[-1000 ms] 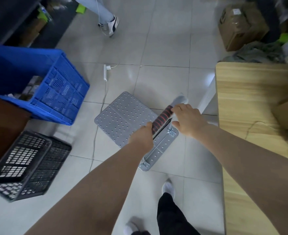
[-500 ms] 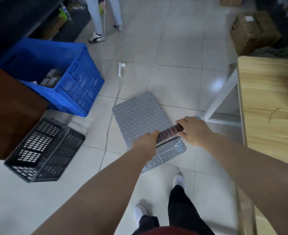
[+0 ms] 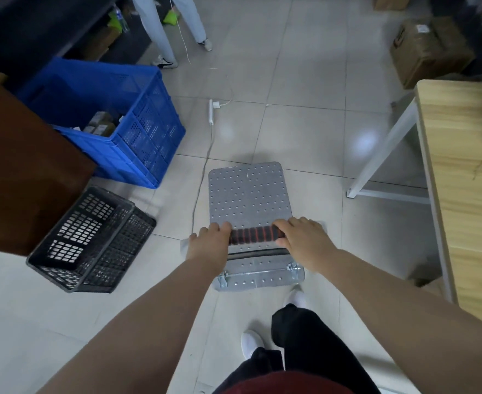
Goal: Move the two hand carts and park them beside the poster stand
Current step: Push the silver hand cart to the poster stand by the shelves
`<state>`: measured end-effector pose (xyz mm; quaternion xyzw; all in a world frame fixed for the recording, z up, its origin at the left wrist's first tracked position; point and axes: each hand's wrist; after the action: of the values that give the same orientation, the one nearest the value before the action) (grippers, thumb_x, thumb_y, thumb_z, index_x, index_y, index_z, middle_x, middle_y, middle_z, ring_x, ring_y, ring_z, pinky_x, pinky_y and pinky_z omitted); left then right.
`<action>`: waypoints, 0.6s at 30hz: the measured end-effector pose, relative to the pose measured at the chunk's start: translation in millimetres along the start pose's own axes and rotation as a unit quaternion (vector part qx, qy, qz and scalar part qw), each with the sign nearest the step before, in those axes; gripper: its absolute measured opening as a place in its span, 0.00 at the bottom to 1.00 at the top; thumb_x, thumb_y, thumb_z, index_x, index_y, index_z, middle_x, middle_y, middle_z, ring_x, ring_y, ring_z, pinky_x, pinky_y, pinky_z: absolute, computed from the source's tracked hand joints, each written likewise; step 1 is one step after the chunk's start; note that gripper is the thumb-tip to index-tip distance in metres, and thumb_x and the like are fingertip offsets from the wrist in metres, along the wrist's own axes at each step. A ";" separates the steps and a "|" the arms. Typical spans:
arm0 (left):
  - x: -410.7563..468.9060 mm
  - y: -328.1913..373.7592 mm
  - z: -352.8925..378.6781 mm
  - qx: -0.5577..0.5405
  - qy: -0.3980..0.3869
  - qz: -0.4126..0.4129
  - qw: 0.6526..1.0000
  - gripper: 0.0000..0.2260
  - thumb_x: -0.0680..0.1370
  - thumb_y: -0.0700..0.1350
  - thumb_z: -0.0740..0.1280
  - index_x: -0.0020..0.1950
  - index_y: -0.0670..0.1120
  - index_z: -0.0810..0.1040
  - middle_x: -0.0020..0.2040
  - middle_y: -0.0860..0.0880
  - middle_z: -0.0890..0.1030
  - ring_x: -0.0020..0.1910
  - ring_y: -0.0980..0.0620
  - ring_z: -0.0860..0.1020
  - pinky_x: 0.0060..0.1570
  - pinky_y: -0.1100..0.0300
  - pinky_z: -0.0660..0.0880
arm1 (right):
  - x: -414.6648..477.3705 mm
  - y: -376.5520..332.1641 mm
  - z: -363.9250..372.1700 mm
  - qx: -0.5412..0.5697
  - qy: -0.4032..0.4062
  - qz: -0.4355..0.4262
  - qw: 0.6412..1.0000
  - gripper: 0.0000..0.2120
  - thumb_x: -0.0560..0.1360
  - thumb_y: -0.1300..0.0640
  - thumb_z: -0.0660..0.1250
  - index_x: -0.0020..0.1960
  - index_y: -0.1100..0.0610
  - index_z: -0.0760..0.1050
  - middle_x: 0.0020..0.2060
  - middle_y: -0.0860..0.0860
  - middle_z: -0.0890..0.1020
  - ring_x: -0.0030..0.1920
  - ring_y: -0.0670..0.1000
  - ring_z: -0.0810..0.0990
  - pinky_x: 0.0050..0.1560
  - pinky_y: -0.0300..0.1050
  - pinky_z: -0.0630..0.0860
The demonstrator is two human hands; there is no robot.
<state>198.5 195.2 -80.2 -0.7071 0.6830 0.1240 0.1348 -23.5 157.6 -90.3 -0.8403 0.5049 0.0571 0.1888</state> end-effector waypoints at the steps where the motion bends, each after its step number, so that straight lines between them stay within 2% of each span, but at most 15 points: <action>1: 2.9 -7.8 -0.6 -0.001 -0.006 0.000 1.000 0.19 0.72 0.36 0.63 0.61 0.50 0.64 0.55 0.47 0.74 0.52 0.45 0.73 0.52 0.48 0.69 | 3.3 -5.9 2.6 -0.001 0.005 0.000 1.000 0.16 0.80 0.48 0.57 0.66 0.48 0.63 0.55 0.51 0.77 0.55 0.55 0.75 0.57 0.54 0.69; 2: 6.4 -13.9 -1.8 -0.008 -0.014 -0.003 1.000 0.19 0.73 0.39 0.64 0.61 0.50 0.64 0.57 0.47 0.73 0.54 0.45 0.73 0.55 0.46 0.69 | 7.6 -10.3 4.6 -0.001 0.011 0.000 1.000 0.16 0.80 0.48 0.57 0.66 0.48 0.63 0.55 0.51 0.77 0.55 0.55 0.75 0.56 0.54 0.70; 4: 12.8 -21.0 -4.0 -0.032 -0.032 -0.014 0.999 0.19 0.75 0.50 0.65 0.64 0.53 0.64 0.60 0.49 0.71 0.58 0.45 0.71 0.58 0.41 0.68 | 17.3 -15.6 6.1 0.006 0.025 0.001 1.000 0.15 0.80 0.48 0.57 0.65 0.48 0.63 0.54 0.51 0.77 0.54 0.55 0.75 0.56 0.54 0.70; 6: 15.2 -24.1 -2.8 -0.068 -0.031 -0.025 0.997 0.19 0.75 0.61 0.61 0.64 0.58 0.64 0.62 0.51 0.69 0.61 0.45 0.70 0.61 0.39 0.65 | 24.1 -18.0 7.3 0.015 0.036 0.005 0.999 0.16 0.80 0.48 0.57 0.66 0.47 0.64 0.54 0.51 0.77 0.54 0.55 0.75 0.56 0.54 0.71; 7: 14.6 -25.7 0.2 -0.083 -0.022 -0.027 0.996 0.19 0.75 0.63 0.59 0.64 0.60 0.64 0.63 0.51 0.69 0.61 0.45 0.69 0.62 0.39 0.63 | 24.9 -19.5 9.9 0.017 0.041 0.006 0.999 0.16 0.80 0.48 0.56 0.67 0.47 0.63 0.55 0.50 0.77 0.54 0.55 0.75 0.56 0.54 0.71; 11: 12.0 -32.2 10.2 -0.108 0.012 -0.028 0.994 0.17 0.75 0.65 0.57 0.61 0.63 0.65 0.63 0.53 0.69 0.61 0.47 0.68 0.63 0.38 0.60 | 22.5 -23.6 18.8 0.022 0.055 -0.001 0.998 0.19 0.79 0.47 0.57 0.70 0.43 0.62 0.55 0.49 0.77 0.54 0.54 0.75 0.56 0.53 0.70; 18: 33.8 -35.6 0.4 -0.120 0.006 -0.043 0.992 0.15 0.76 0.63 0.60 0.60 0.62 0.66 0.63 0.52 0.68 0.61 0.46 0.67 0.63 0.38 0.60 | 45.6 -16.4 8.4 0.026 0.057 -0.026 0.998 0.20 0.79 0.48 0.56 0.70 0.42 0.61 0.55 0.49 0.77 0.54 0.54 0.74 0.56 0.54 0.71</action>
<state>235.3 164.9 -92.0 -0.7475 0.6332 0.1947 0.0503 13.7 129.9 -106.8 -0.8499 0.4942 -0.0091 0.1829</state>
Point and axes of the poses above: each hand's wrist, its own x-axis towards the middle knuckle, its own z-axis out of the palm, y = z × x
